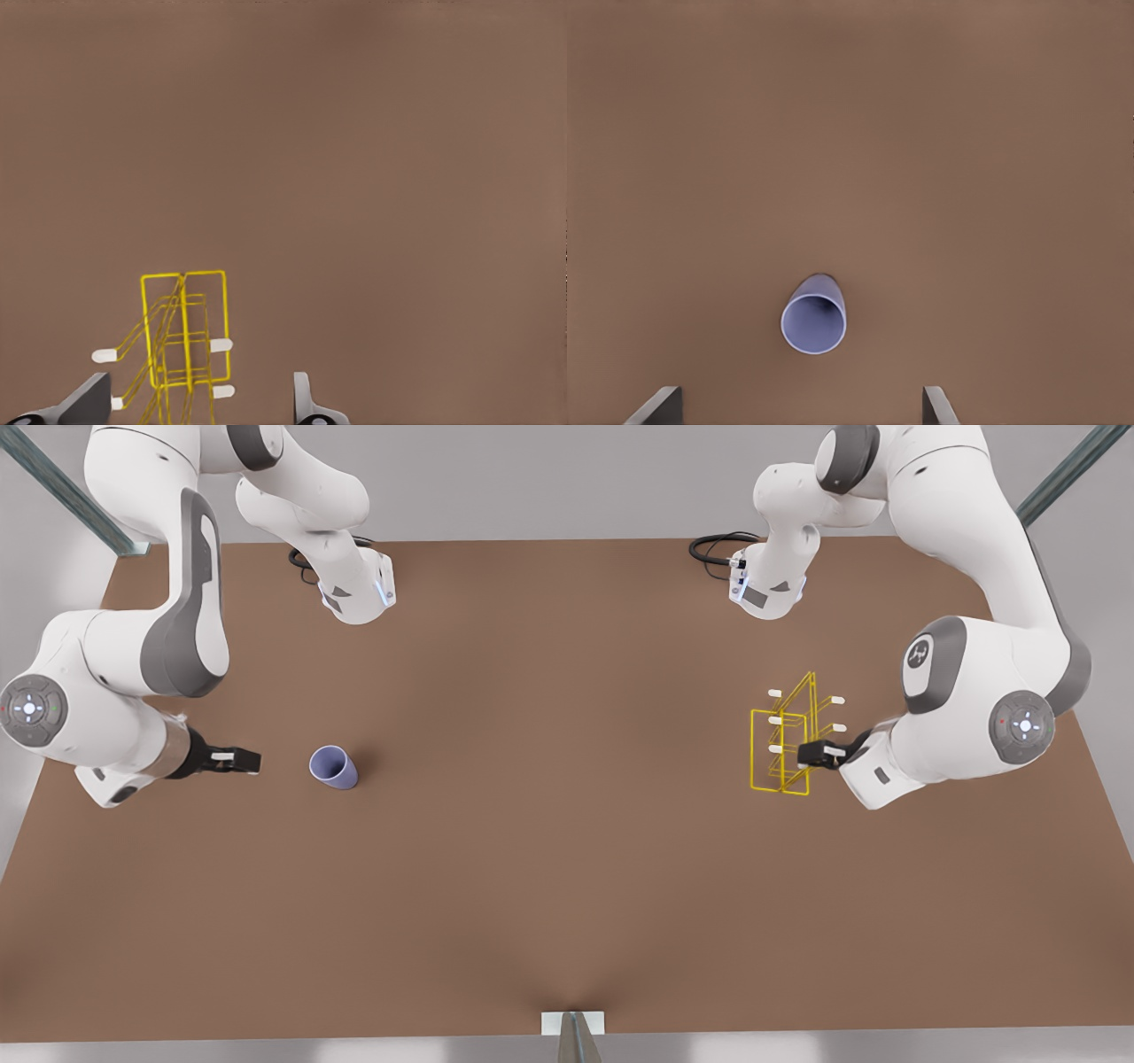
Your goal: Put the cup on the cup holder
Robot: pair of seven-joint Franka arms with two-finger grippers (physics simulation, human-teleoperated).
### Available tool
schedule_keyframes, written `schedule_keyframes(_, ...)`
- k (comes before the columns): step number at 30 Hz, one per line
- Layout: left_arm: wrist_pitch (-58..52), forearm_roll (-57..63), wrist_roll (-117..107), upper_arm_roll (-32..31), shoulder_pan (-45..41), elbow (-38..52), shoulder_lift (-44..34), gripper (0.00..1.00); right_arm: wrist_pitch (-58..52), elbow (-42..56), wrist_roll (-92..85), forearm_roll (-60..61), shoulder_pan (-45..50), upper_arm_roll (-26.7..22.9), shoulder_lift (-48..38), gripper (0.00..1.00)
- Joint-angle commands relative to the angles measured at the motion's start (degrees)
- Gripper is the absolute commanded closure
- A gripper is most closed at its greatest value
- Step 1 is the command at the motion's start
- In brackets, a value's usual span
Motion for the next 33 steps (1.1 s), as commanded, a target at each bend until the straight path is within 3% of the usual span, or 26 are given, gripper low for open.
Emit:
schedule_keyframes(1, 4.46, -0.59, 2.38, 0.00, 0.00, 0.04, -0.03, 0.00, 6.04, 0.01, 3.46, 0.03, 0.00, 0.00, -0.05, 0.00)
schedule_keyframes(6, 4.72, -0.15, 2.74, 0.26, 0.00, -1.28, 0.40, 0.00, 5.78, -1.30, 3.55, -0.32, 0.18, -0.09, -0.05, 0.00)
schedule_keyframes(7, 3.94, 0.29, 1.34, 0.17, -0.97, -0.93, 4.71, 0.00, 6.74, -3.41, 3.90, -0.41, 0.62, -0.09, 0.04, 0.00)
schedule_keyframes(9, 4.72, 1.25, 0.36, 0.00, -1.41, -1.11, 4.36, 0.00, 13.07, -9.47, 3.99, -0.06, 1.32, 0.35, 0.57, 0.00)
schedule_keyframes(13, 11.66, 1.87, 0.36, 0.17, -1.41, -2.07, 5.76, 0.00, 14.65, -16.50, 10.75, -0.06, 8.17, 0.35, -2.86, 0.00)
schedule_keyframes(19, 11.58, 5.21, -0.08, 0.35, -1.76, -2.43, 6.12, 0.00, 21.86, -30.13, 17.17, 2.14, 8.35, 1.67, -7.43, 0.00)
schedule_keyframes(26, 7.80, 7.32, -5.69, -0.27, -6.07, -2.34, 4.54, 0.00, 31.70, -31.72, 17.53, 2.23, 8.35, 2.28, -2.07, 0.00)
schedule_keyframes(28, 6.57, 7.41, -6.05, -0.27, -6.33, -2.60, 3.84, 0.00, 35.57, -36.55, 17.53, 2.23, 8.44, 2.37, -2.77, 0.00)
schedule_keyframes(33, 6.22, 7.50, -6.05, -0.36, -8.00, -3.48, 3.75, 0.00, 36.28, -38.48, 17.09, 2.14, 7.65, 2.28, -2.25, 0.00)
